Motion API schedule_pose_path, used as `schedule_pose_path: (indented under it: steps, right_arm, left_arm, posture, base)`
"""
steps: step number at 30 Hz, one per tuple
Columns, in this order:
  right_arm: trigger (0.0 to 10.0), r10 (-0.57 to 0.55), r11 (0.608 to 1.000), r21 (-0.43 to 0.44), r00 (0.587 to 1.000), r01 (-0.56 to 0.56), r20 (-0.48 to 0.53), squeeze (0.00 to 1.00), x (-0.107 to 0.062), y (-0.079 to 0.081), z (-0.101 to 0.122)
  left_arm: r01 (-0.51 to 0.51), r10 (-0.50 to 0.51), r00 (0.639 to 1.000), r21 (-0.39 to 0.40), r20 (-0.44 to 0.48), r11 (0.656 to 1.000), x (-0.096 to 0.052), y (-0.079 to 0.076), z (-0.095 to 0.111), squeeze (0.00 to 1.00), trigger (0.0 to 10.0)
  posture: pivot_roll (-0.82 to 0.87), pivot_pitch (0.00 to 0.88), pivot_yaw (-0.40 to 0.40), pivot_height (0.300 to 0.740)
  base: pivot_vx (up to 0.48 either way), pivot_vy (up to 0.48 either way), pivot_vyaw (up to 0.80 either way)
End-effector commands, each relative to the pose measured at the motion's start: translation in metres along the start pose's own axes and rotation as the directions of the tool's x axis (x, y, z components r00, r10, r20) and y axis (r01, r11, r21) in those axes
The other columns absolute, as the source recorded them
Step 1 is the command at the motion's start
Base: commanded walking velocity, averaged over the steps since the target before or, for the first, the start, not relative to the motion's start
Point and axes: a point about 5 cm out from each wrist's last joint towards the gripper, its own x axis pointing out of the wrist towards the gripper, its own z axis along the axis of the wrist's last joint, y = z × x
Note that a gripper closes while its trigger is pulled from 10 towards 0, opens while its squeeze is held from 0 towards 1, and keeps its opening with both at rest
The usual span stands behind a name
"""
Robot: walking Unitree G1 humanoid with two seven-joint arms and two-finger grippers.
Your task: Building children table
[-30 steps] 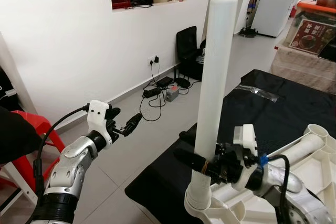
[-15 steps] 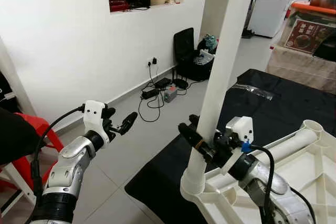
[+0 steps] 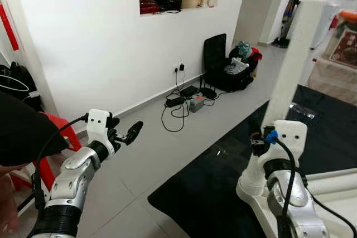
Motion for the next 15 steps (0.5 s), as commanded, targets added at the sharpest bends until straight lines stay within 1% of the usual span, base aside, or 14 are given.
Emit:
schedule_pose_path:
  steps: [1,4,7,9,11,12,13,15]
  right_arm:
    - [10.0,-0.170,0.983,-0.115,0.937,0.141,-0.305,0.00,-0.011,-0.028,-0.059]
    - [10.0,-0.247,0.969,-0.101,0.911,0.227,-0.331,0.00,-0.013,-0.031,-0.062]
    - [10.0,-0.333,0.943,-0.120,0.884,0.311,-0.328,0.00,-0.013,-0.036,-0.060]
    - [10.0,-0.347,0.938,-0.126,0.879,0.324,-0.326,0.00,-0.014,-0.036,-0.059]
    - [10.0,-0.404,0.915,-0.125,0.863,0.384,-0.303,0.00,-0.014,-0.042,-0.057]
    - [10.0,-0.404,0.915,-0.125,0.863,0.384,-0.303,0.00,-0.014,-0.042,-0.057]
    - [10.0,-0.437,0.899,-0.116,0.852,0.422,-0.287,0.00,-0.014,-0.045,-0.056]
    - [10.0,-0.437,0.899,-0.116,0.852,0.422,-0.287,0.00,-0.014,-0.045,-0.056]
  left_arm:
    - [-0.009,0.009,1.000,0.010,-0.011,1.000,0.002,0.002,0.000,0.00,10.0]
    - [-0.013,0.013,1.000,0.009,-0.020,1.000,0.002,0.002,-0.001,0.00,10.0]
    - [-0.027,0.028,0.999,0.018,-0.027,0.999,0.002,0.004,-0.003,0.00,10.0]
    - [-0.031,0.031,0.999,0.019,-0.027,0.999,0.002,0.004,-0.003,0.00,10.0]
    - [-0.032,0.032,0.999,0.018,-0.030,0.999,0.003,0.004,-0.003,0.00,10.0]
    - [-0.032,0.032,0.999,0.018,-0.030,0.999,0.003,0.004,-0.003,0.00,10.0]
    - [-0.031,0.031,0.999,0.018,-0.031,0.999,0.003,0.004,-0.004,0.00,10.0]
    - [-0.031,0.031,0.999,0.018,-0.031,0.999,0.003,0.004,-0.004,0.00,10.0]
  posture:
    - [0.05,0.000,-0.048,0.740]
    - [0.05,0.000,-0.050,0.740]
    - [0.05,0.000,-0.050,0.740]
    - [0.05,0.000,-0.050,0.740]
    - [0.05,0.000,-0.049,0.740]
    - [0.05,0.000,-0.049,0.740]
    - [0.05,0.000,-0.049,0.740]
    - [0.05,0.000,-0.049,0.740]
  base:
    - [0.000,0.000,0.00]
    - [0.000,0.000,0.00]
    - [0.000,0.000,0.00]
    - [0.000,0.000,0.00]
    - [0.000,0.000,0.00]
    - [0.000,0.000,0.00]
    - [0.000,0.000,0.00]
    - [0.000,0.000,0.00]
